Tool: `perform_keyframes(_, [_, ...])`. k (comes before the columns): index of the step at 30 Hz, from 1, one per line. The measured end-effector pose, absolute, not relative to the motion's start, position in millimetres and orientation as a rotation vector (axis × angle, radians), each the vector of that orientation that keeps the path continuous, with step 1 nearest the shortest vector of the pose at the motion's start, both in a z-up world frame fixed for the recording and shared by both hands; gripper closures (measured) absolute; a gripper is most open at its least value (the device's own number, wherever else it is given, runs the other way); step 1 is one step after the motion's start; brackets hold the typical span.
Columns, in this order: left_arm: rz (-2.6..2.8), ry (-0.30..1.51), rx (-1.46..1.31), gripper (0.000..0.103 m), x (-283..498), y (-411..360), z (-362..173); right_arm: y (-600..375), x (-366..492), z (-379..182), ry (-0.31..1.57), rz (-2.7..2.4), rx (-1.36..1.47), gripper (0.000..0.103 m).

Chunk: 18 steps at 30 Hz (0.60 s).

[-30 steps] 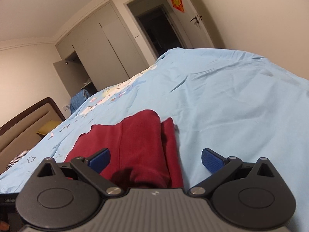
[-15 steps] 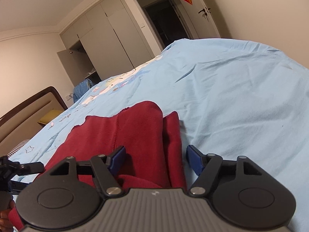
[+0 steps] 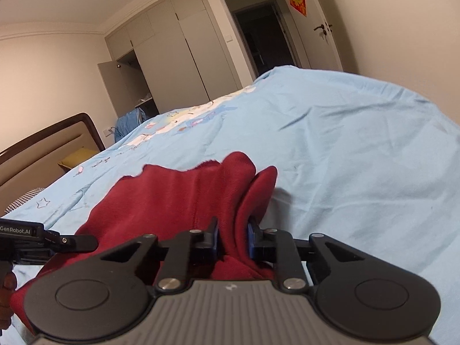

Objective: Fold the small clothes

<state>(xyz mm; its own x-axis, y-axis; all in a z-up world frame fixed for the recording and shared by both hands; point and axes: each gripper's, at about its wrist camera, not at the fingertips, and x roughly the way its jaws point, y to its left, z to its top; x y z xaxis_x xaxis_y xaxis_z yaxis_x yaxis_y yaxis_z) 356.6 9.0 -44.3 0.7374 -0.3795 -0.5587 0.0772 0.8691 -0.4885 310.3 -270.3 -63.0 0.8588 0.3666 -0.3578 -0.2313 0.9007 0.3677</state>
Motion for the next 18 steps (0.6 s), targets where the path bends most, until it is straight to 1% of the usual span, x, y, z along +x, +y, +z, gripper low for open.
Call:
perform_keyframes(3, [-0.269,0.652,-0.4,0.078,350.5,6.1,-25.3,-265.4,306.7,-47.9,0.396,0.34,0.327,0.084])
perform_keyframes(11, [-0.206,0.517,-0.278,0.079,335.6,29.0,30.0,-216.6,320.6,-4.2,0.314,0.48,0.289,0.085])
perform_keyframes(14, [-0.14,0.499,-0.253,0.079,334.8,50.7,44.5,-189.3,335.5,4.3,0.311,0.534,0.283,0.085])
perform_keyframes(18, [-0.054,0.518,-0.259,0.078,336.2,78.8,47.1,-151.7,357.6,0.4,0.358,0.575,0.257,0.085])
